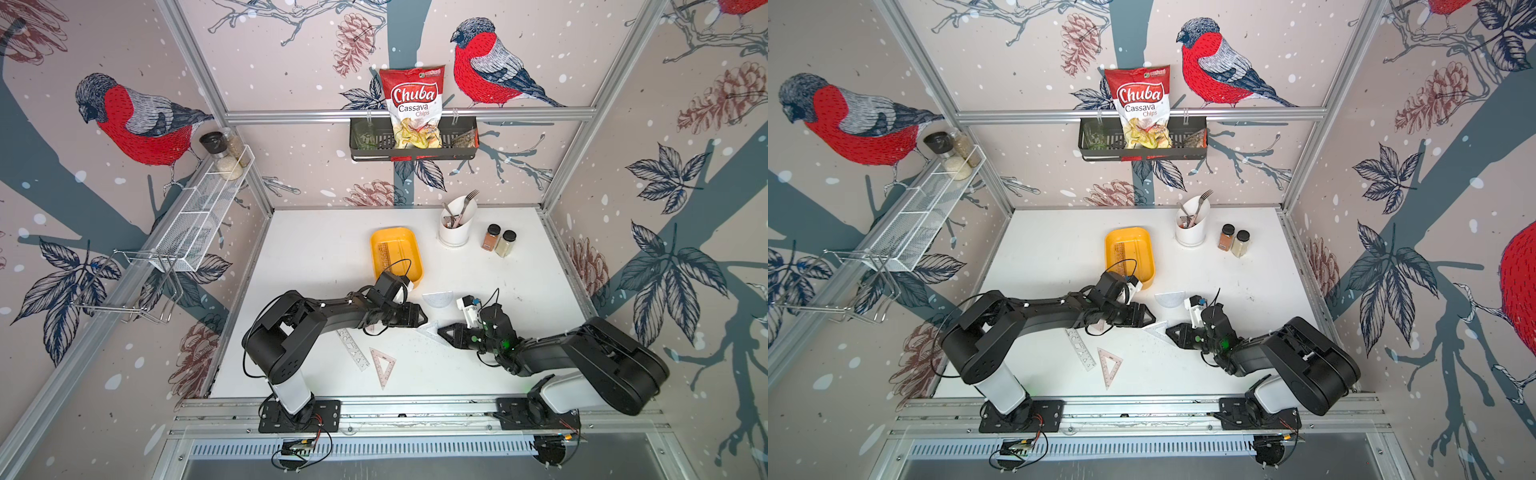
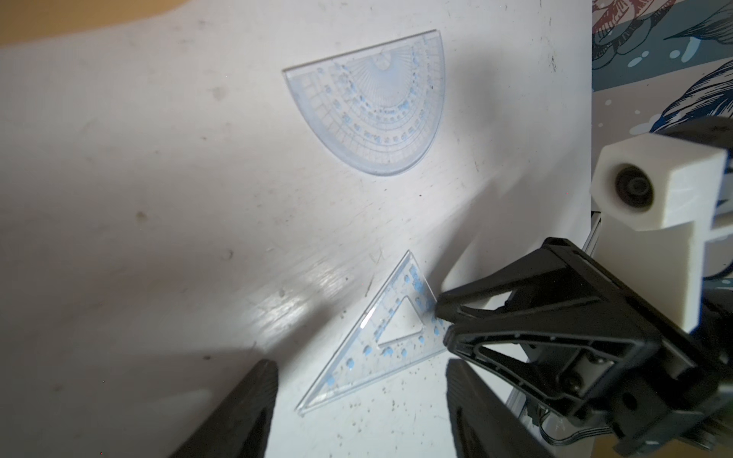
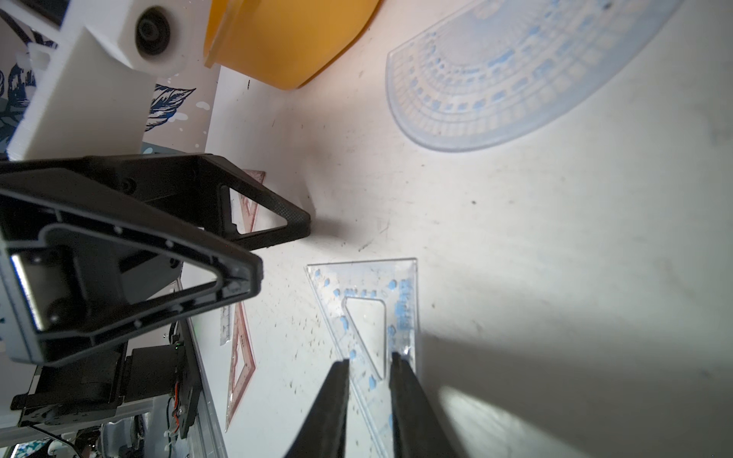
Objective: Put the scattered rulers into the storage box
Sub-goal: Pick up the ruler from the center of the board.
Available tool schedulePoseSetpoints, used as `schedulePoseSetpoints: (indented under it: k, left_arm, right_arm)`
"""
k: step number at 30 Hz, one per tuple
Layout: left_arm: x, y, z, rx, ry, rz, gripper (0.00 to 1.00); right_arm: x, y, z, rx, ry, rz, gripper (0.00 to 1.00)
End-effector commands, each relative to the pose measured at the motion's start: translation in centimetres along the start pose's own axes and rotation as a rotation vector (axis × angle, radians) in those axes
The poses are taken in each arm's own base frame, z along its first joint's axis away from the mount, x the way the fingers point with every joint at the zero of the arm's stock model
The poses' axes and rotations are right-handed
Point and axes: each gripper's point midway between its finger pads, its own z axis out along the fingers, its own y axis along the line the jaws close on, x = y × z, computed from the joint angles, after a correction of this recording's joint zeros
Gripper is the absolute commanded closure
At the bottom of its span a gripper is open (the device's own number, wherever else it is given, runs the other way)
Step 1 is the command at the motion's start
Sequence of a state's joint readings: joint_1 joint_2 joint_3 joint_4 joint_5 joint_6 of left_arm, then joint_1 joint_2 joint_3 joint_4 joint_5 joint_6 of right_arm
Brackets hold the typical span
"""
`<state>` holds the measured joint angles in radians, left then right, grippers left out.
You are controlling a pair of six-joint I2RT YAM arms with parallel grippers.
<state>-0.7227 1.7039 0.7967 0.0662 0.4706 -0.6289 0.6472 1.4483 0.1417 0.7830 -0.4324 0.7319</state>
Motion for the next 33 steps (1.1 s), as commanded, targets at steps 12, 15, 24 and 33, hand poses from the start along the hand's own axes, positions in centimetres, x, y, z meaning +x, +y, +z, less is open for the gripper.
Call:
schedulePoseSetpoints:
  k: [12, 15, 24, 33]
  left_arm:
    - [3.2, 2.2, 0.1, -0.09, 0.103, -0.053, 0.28]
    - [3.2, 2.2, 0.1, -0.09, 0.104, -0.053, 0.28]
    - [3.5, 2.0, 0.1, -0.09, 0.11, -0.052, 0.28]
    - [3.8, 2.1, 0.1, -0.092, 0.117, -0.054, 0.29]
  right_arm:
    - [1.1, -1.3, 0.0, 0.045, 0.032, 0.013, 0.74]
    - [1.1, -1.4, -0.1, 0.048, 0.03, 0.014, 0.74]
    - [1.2, -1.4, -0.3, 0.054, 0.03, 0.011, 0.74]
    - [1.4, -1.6, -0.4, 0.058, 0.03, 0.015, 0.74]
